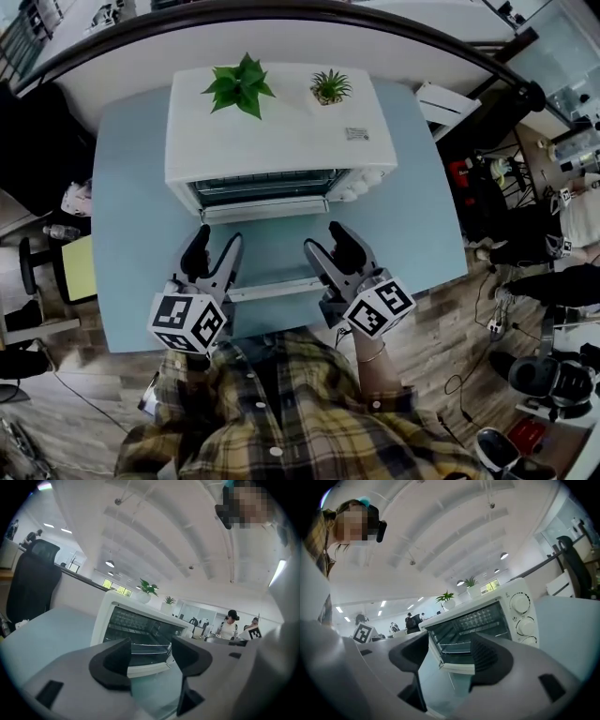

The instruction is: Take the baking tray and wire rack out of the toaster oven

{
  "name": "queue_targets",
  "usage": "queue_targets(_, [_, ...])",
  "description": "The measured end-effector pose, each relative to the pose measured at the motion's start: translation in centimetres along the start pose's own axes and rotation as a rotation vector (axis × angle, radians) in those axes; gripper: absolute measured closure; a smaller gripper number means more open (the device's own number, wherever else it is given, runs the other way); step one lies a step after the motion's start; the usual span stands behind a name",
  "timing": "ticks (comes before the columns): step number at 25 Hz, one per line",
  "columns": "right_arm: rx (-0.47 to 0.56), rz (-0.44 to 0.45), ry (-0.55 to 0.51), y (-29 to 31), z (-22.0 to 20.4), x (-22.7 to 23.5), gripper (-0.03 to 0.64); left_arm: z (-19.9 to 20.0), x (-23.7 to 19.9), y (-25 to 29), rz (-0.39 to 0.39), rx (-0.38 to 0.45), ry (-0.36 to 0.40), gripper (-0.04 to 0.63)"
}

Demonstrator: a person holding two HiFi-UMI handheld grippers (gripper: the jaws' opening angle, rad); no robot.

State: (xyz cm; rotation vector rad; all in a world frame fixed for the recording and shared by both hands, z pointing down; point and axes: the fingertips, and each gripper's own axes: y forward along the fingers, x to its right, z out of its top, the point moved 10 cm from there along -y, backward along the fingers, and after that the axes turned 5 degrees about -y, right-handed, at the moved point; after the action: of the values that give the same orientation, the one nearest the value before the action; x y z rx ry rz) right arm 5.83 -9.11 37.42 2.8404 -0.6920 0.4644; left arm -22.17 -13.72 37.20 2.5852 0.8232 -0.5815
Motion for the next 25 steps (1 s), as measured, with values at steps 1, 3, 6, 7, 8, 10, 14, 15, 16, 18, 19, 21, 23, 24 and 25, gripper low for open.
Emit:
queue_targets(1, [0.002,-0.003,0.012,0.1,-0.1,0.1,0.334,-0.1,-0.1,0.2,-0.004,0.001,-0.007,0.337])
queue_targets(3, [0.004,-0.007,0.044,0.5,-0.4,0.4,0.334,-0.3,-0.3,0.5,-0.01,0.011,-0.025,0.342])
queue_targets(6, [0.009,-0.012,0.11,1.2,-1.1,1.0,0.334,-0.7,-0.7,1.1,-0.018,0.026,-0.084,0.347])
queue_targets(7, [0.014,-0.014,0.138,1.5,-1.3,1.3,0.334,-0.8,-0.9,1.3,-0.021,0.03,-0.115,0.347])
queue_targets(8, [0.021,-0.017,0.168,1.7,-1.5,1.6,0.334,-1.0,-1.1,1.6,-0.023,0.033,-0.15,0.351])
queue_targets(10, [0.041,-0.033,0.229,2.3,-1.9,2.1,0.336,-1.4,-1.6,2.0,-0.025,0.042,-0.217,0.359])
queue_targets(14, [0.082,-0.079,0.351,3.5,-3.2,3.1,0.336,-2.1,-2.7,2.9,-0.021,0.071,-0.343,0.364])
queue_targets(15, [0.093,-0.087,0.383,3.8,-3.5,3.3,0.337,-2.2,-2.9,3.2,-0.021,0.081,-0.376,0.364])
queue_targets(16, [0.109,-0.092,0.414,4.1,-3.7,3.5,0.336,-2.4,-3.0,3.5,-0.022,0.09,-0.405,0.364])
queue_targets(18, [0.145,-0.101,0.473,4.7,-4.2,3.9,0.337,-2.7,-3.3,4.0,-0.022,0.109,-0.451,0.364])
queue_targets(19, [0.165,-0.102,0.502,5.1,-4.4,4.0,0.337,-2.9,-3.4,4.2,-0.021,0.118,-0.472,0.365])
queue_targets(21, [0.198,-0.077,0.544,5.9,-4.8,4.2,0.337,-3.3,-3.7,4.7,-0.022,0.135,-0.515,0.365])
queue_targets(23, [0.202,-0.063,0.578,6.5,-5.4,4.5,0.337,-3.9,-3.9,5.2,-0.026,0.143,-0.546,0.365])
queue_targets(24, [0.19,-0.06,0.592,6.8,-5.6,4.5,0.337,-4.3,-4.1,5.5,-0.028,0.144,-0.558,0.365])
queue_targets(25, [0.174,-0.054,0.599,7.2,-5.9,4.6,0.337,-4.6,-4.3,5.7,-0.03,0.143,-0.573,0.365])
